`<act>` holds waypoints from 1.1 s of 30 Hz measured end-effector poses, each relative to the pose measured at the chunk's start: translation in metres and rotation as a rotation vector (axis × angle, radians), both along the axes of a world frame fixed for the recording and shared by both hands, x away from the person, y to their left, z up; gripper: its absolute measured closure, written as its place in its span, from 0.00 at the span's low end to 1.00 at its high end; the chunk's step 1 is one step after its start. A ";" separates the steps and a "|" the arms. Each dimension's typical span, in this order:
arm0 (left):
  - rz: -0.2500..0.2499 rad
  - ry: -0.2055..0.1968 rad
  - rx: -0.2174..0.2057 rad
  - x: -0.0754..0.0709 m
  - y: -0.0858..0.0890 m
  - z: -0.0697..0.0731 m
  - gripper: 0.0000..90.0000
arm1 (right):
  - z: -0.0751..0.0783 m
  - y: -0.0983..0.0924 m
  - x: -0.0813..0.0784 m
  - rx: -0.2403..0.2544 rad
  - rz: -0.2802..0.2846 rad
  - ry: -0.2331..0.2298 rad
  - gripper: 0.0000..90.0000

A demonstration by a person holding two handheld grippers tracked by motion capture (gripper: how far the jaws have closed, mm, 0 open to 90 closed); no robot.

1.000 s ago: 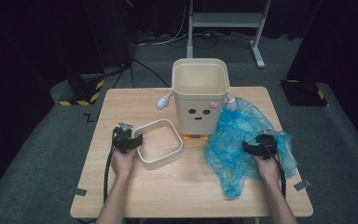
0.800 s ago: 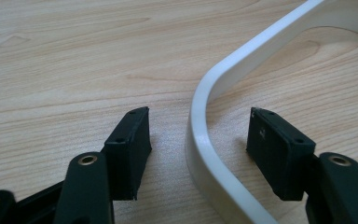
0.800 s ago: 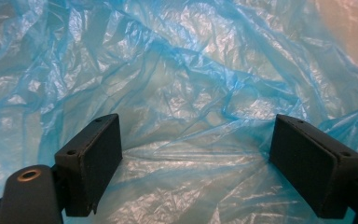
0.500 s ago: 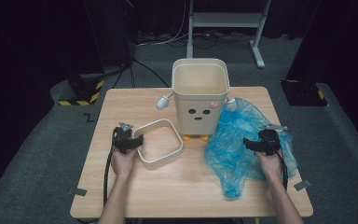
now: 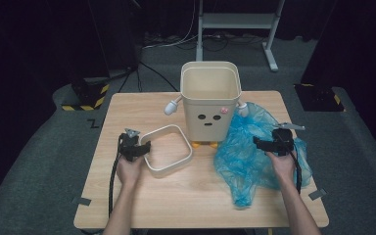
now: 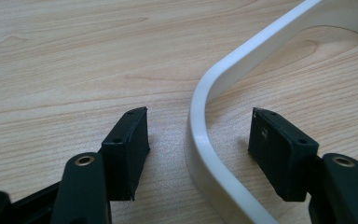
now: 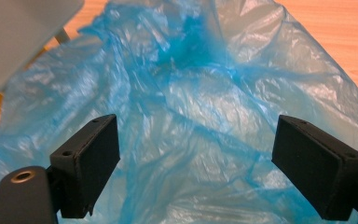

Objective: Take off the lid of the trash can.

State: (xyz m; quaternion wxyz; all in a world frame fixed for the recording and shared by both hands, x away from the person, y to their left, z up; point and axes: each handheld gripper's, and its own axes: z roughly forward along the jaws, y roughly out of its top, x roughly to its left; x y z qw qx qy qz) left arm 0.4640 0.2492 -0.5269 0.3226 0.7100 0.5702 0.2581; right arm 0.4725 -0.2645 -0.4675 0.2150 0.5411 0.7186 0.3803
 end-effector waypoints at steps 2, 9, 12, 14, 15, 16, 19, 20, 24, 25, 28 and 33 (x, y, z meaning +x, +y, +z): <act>0.000 0.000 0.000 0.000 0.000 0.000 0.42 | 0.002 0.001 0.002 0.011 0.001 -0.003 0.16; -0.001 0.000 -0.002 0.000 0.000 0.000 0.42 | 0.006 0.008 0.016 0.035 0.007 -0.013 0.15; -0.001 0.001 -0.004 0.000 0.000 0.000 0.42 | 0.005 0.015 0.024 0.029 0.017 -0.018 0.15; 0.000 0.000 -0.004 0.000 0.000 0.000 0.42 | 0.003 0.020 0.029 0.027 0.025 -0.018 0.15; -0.001 0.001 -0.004 0.000 0.000 0.000 0.42 | 0.002 0.023 0.031 0.030 0.028 -0.018 0.15; 0.000 0.000 -0.004 0.000 0.000 0.000 0.42 | 0.000 0.025 0.033 0.029 0.034 -0.031 0.15; 0.000 0.000 -0.005 0.000 0.000 0.000 0.42 | -0.004 0.030 0.041 0.036 0.035 -0.022 0.14; -0.001 0.001 -0.006 0.000 0.000 0.000 0.42 | -0.005 0.032 0.044 0.031 0.035 -0.025 0.14; -0.001 0.001 -0.007 0.000 0.000 0.000 0.42 | -0.010 0.040 0.054 0.024 0.028 -0.028 0.14; -0.001 0.001 -0.007 0.000 0.000 0.000 0.42 | -0.012 0.041 0.057 0.021 0.031 -0.037 0.14; -0.002 0.001 -0.007 0.000 0.000 0.000 0.42 | -0.018 0.044 0.065 0.051 0.022 -0.039 0.14; -0.002 0.001 -0.008 0.000 0.000 0.000 0.42 | -0.032 0.050 0.074 0.003 -0.012 0.001 0.14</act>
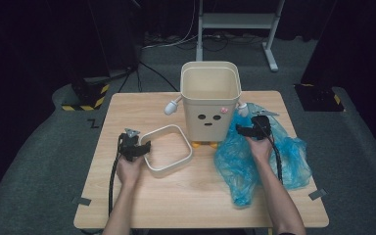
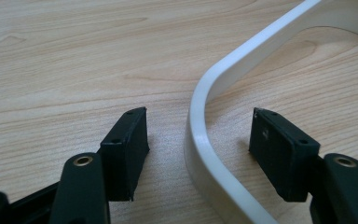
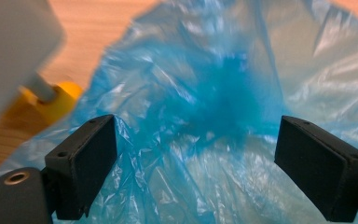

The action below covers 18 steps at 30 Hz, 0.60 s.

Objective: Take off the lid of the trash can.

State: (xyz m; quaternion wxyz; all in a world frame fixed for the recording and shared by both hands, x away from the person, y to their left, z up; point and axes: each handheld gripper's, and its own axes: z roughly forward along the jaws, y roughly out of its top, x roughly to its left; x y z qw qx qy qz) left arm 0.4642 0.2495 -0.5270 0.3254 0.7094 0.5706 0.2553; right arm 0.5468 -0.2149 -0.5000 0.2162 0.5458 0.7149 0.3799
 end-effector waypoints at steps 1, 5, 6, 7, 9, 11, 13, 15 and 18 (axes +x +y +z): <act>0.000 0.000 -0.002 0.000 0.000 0.000 0.41 | -0.003 0.000 0.001 -0.007 -0.006 0.007 0.14; 0.000 0.001 -0.005 0.000 0.000 0.000 0.41 | -0.012 0.000 0.004 -0.037 -0.023 0.044 0.14; -0.001 0.001 -0.005 0.000 0.000 0.000 0.41 | -0.013 0.000 0.004 -0.047 -0.021 0.048 0.14; 0.000 0.001 -0.005 0.000 0.000 0.000 0.41 | -0.014 0.001 0.005 -0.057 -0.022 0.053 0.14; -0.001 0.001 -0.005 0.000 0.000 0.000 0.41 | -0.016 0.002 0.005 -0.068 -0.025 0.053 0.14; -0.001 0.000 -0.003 0.000 0.000 0.000 0.41 | -0.018 0.003 0.006 -0.077 -0.027 0.055 0.15; -0.001 0.000 -0.002 0.000 0.000 0.000 0.41 | -0.021 0.004 0.007 -0.085 -0.028 0.071 0.15; -0.001 0.000 -0.002 0.000 0.000 0.000 0.41 | -0.023 0.006 0.006 -0.121 -0.024 0.066 0.16; -0.001 0.000 -0.001 0.000 0.000 0.000 0.41 | -0.023 0.007 0.005 -0.135 -0.023 0.065 0.19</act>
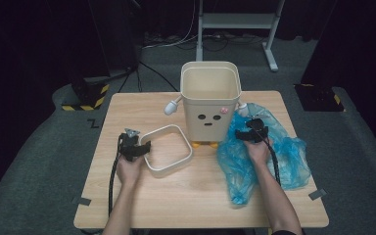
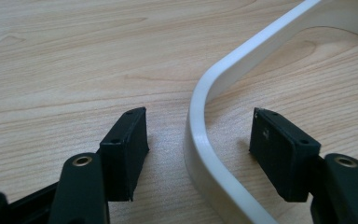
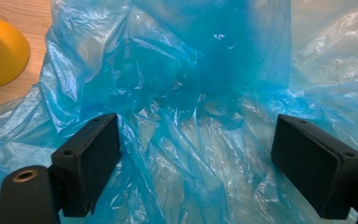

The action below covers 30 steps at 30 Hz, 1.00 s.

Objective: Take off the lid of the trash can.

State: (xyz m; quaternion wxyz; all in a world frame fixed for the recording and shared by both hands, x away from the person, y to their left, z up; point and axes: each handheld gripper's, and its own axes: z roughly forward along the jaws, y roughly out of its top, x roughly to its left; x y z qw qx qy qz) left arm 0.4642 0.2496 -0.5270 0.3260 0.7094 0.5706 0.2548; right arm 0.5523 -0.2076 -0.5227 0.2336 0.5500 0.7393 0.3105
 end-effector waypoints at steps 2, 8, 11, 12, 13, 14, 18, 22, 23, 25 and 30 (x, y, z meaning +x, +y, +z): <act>0.000 0.000 0.000 0.000 0.000 0.000 0.41 | 0.000 0.000 -0.002 0.003 -0.001 -0.012 0.28; 0.000 0.000 0.000 0.000 0.000 0.000 0.41 | 0.002 -0.006 -0.009 0.002 0.013 -0.045 0.60; 0.001 0.000 -0.001 0.000 0.000 0.000 0.41 | 0.002 -0.009 -0.010 0.001 0.013 -0.045 0.71; 0.001 0.000 -0.001 0.000 0.000 0.000 0.41 | 0.002 -0.010 -0.011 -0.002 0.016 -0.048 0.75; 0.000 0.000 0.000 0.000 0.000 0.000 0.41 | 0.002 -0.010 -0.011 0.000 0.017 -0.052 0.78; 0.001 0.000 -0.001 0.000 0.000 0.000 0.41 | 0.002 -0.010 -0.012 0.002 0.016 -0.051 0.81; 0.001 0.000 0.000 0.000 0.000 0.000 0.41 | 0.002 -0.012 -0.013 -0.013 0.021 -0.057 0.92; 0.001 0.000 0.000 0.000 0.000 0.000 0.41 | 0.002 -0.013 -0.013 -0.005 0.016 -0.050 0.97; 0.001 0.000 0.000 0.000 0.000 0.000 0.41 | 0.002 -0.014 -0.012 -0.004 0.017 -0.052 0.98; 0.001 0.000 0.000 0.000 0.000 0.000 0.41 | 0.002 -0.016 -0.012 0.012 0.012 -0.049 0.98; 0.000 0.001 0.000 0.000 0.000 0.000 0.41 | 0.009 -0.020 -0.018 0.027 0.027 -0.069 0.99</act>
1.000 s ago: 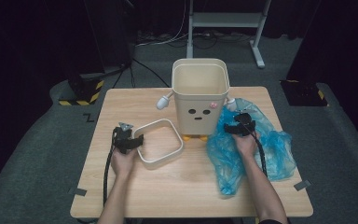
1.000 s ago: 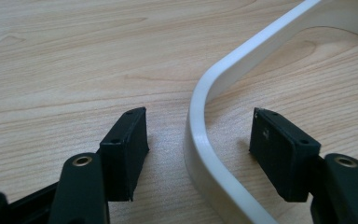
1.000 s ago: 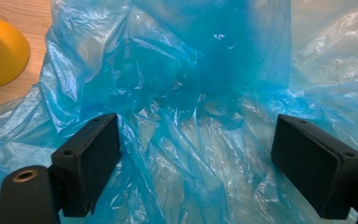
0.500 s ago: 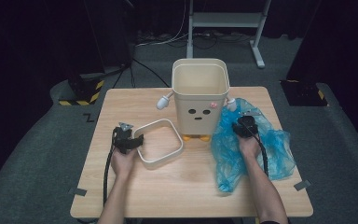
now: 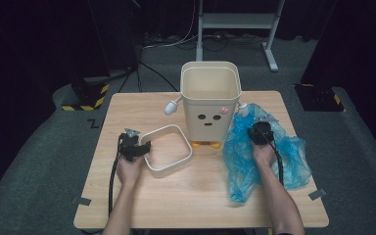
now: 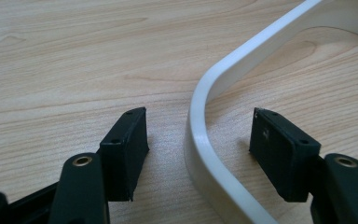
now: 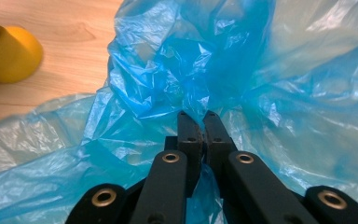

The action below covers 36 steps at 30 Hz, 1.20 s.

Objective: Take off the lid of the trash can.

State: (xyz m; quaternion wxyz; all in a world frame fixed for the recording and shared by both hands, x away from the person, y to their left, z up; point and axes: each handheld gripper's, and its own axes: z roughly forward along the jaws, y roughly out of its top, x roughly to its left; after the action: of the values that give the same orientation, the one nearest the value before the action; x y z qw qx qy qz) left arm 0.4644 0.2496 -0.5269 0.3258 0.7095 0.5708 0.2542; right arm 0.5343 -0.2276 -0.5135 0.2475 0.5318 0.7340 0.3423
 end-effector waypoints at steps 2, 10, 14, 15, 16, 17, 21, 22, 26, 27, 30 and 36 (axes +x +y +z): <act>0.000 0.000 0.000 0.000 0.000 0.000 0.41 | 0.006 -0.002 -0.002 0.010 0.002 -0.009 0.99; 0.000 0.000 0.001 0.000 0.000 0.000 0.41 | 0.018 -0.011 -0.008 0.029 0.027 -0.012 0.99; 0.002 -0.001 0.001 0.000 0.000 0.000 0.41 | 0.025 -0.014 -0.012 0.027 0.042 -0.022 0.99; 0.000 0.001 0.000 0.000 0.000 0.000 0.41 | 0.027 -0.014 -0.014 0.027 0.045 -0.027 0.99; 0.000 0.000 0.001 0.000 0.000 0.000 0.41 | 0.030 -0.015 -0.015 0.029 0.045 -0.027 0.99; 0.002 -0.001 0.001 0.000 0.000 0.000 0.41 | 0.032 -0.016 -0.016 0.032 0.049 -0.031 0.99; 0.000 0.000 0.001 0.000 0.000 0.000 0.41 | 0.040 -0.020 -0.021 0.031 0.058 -0.040 0.99; 0.001 0.000 0.000 0.000 0.000 0.000 0.41 | 0.042 -0.021 -0.022 0.029 0.062 -0.043 0.99; 0.000 0.000 0.001 0.000 0.000 0.000 0.41 | 0.049 -0.025 -0.026 0.038 0.066 -0.053 0.99; 0.000 0.000 0.001 0.000 0.000 0.000 0.41 | 0.050 -0.025 -0.027 0.042 0.069 -0.055 0.99; 0.001 0.000 0.001 0.000 0.000 0.000 0.41 | 0.055 -0.027 -0.030 0.038 0.074 -0.060 0.99; 0.000 -0.001 0.005 0.000 0.000 0.000 0.41 | 0.064 -0.031 -0.034 0.038 0.081 -0.079 0.99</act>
State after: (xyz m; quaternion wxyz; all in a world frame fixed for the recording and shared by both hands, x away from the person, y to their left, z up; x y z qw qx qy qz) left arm 0.4645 0.2497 -0.5269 0.3245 0.7100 0.5702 0.2559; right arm 0.5001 -0.2584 -0.4493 0.2522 0.4923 0.7380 0.3865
